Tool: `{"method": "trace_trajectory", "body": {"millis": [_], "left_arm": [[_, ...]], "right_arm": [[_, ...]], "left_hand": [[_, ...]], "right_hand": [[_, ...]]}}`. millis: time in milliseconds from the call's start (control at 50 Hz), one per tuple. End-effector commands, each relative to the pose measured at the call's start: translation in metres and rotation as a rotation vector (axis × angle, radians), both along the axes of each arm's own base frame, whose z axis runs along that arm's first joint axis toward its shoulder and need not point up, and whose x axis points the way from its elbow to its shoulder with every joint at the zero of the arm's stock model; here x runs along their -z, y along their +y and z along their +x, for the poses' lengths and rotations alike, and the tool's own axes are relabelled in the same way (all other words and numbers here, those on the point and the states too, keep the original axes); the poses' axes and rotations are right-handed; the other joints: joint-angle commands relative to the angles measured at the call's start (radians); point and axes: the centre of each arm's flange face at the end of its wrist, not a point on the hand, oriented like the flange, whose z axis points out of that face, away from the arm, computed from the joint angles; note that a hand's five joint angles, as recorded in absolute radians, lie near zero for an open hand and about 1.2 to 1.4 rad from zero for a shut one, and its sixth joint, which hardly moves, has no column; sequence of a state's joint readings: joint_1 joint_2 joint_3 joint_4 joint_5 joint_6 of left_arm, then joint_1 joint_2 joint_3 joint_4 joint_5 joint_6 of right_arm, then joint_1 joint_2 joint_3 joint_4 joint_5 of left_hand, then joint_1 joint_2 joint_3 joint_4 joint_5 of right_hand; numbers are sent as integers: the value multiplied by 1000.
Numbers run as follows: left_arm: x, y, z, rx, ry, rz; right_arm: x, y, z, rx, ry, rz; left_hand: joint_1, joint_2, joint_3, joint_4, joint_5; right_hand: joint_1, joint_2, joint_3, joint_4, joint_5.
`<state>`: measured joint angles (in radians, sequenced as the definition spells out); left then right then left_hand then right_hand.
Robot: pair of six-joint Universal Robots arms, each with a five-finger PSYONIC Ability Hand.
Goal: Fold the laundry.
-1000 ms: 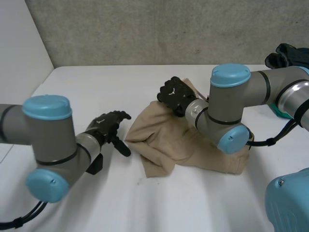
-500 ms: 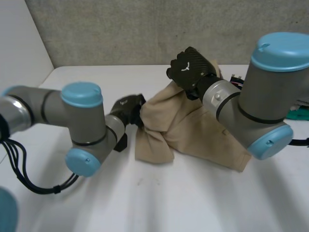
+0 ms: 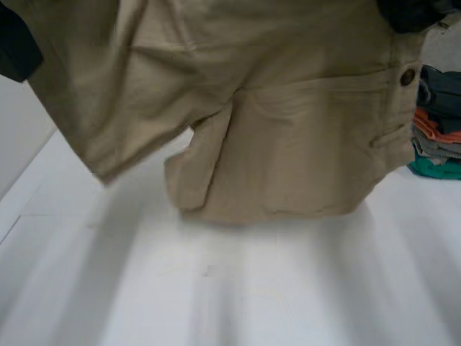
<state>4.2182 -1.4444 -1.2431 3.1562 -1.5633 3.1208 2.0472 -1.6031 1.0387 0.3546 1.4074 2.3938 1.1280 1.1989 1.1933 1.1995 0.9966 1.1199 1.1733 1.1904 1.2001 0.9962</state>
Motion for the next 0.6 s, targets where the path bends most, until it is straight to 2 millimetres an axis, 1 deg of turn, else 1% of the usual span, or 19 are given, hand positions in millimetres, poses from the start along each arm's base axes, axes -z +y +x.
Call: {"method": "trace_trajectory", "body": {"millis": [20, 40, 100, 120, 140, 160, 180, 240, 260, 320, 340, 380, 400, 420, 460, 480, 500, 560, 600], "left_arm": [[30, -46, -24, -58, -136, 47], [40, -60, -32, -71, -169, 61], [65, -85, -45, -103, -231, 98], [83, -101, -52, -120, -276, 115], [92, -109, -56, -129, -297, 121], [99, -117, -60, -134, -317, 123], [115, -131, -69, -141, -355, 120], [135, -153, -82, -162, -393, 81], [146, -167, -89, -183, -409, 39], [154, -186, -98, -228, -413, -41], [157, -196, -103, -258, -409, -92], [160, -204, -107, -276, -405, -141], [159, -207, -109, -289, -397, -169], [158, -212, -111, -304, -378, -207], [157, -214, -112, -315, -356, -231], [156, -215, -112, -321, -350, -239], [155, -214, -112, -323, -343, -243], [162, -210, -113, -310, -359, -221], [167, -199, -114, -288, -383, -186]], "right_arm": [[46, -46, 13, 24, 45, 196], [59, -58, 18, 26, 51, 237], [84, -78, 29, 22, 60, 303], [100, -91, 38, 15, 59, 338], [107, -97, 42, 11, 55, 347], [114, -105, 46, 11, 50, 347], [125, -120, 54, 12, 26, 329], [145, -144, 65, 24, -19, 281], [158, -159, 71, 36, -44, 223], [172, -180, 81, 56, -96, 113], [182, -192, 86, 72, -129, 48], [197, -202, 91, 85, -151, -4], [201, -205, 94, 82, -156, -28], [210, -209, 97, 88, -147, -62], [214, -210, 98, 100, -124, -71], [215, -210, 98, 107, -115, -71], [216, -207, 98, 105, -105, -56], [219, -201, 97, 103, -81, -11], [210, -194, 89, 109, -60, 39]], "left_hand": [[268, 197, 203, 197, 225], [268, 197, 203, 197, 225], [268, 197, 203, 197, 225], [268, 197, 203, 197, 225], [268, 197, 203, 197, 225], [268, 197, 203, 197, 225], [268, 197, 203, 197, 225], [268, 197, 203, 197, 225], [268, 197, 203, 197, 225], [268, 197, 203, 197, 225], [268, 197, 203, 197, 225], [268, 197, 203, 197, 225], [268, 197, 203, 197, 225], [-10, -81, -76, -82, -54], [-770, -841, -835, -841, -813], [-953, -1024, -1019, -1025, -997], [-898, -969, -963, -970, -941], [-953, -1024, -1019, -1025, -997], [-953, -1024, -1019, -1025, -997]], "right_hand": [[276, 223, 206, 196, 225], [276, 223, 206, 196, 225], [276, 223, 206, 196, 225], [276, 223, 206, 196, 225], [276, 223, 206, 196, 225], [276, 223, 206, 196, 225], [276, 223, 206, 196, 225], [276, 223, 206, 196, 225], [276, 223, 206, 196, 225], [276, 223, 206, 196, 225], [276, 223, 206, 196, 225], [276, 223, 206, 196, 225], [1, -52, -69, -79, -50], [-879, -933, -950, -959, -930], [-945, -999, -1016, -1026, -996], [-945, -999, -1016, -1026, -996], [-945, -999, -1016, -1026, -996], [-945, -999, -1016, -1026, -996], [-945, -999, -1016, -1026, -996]]}}
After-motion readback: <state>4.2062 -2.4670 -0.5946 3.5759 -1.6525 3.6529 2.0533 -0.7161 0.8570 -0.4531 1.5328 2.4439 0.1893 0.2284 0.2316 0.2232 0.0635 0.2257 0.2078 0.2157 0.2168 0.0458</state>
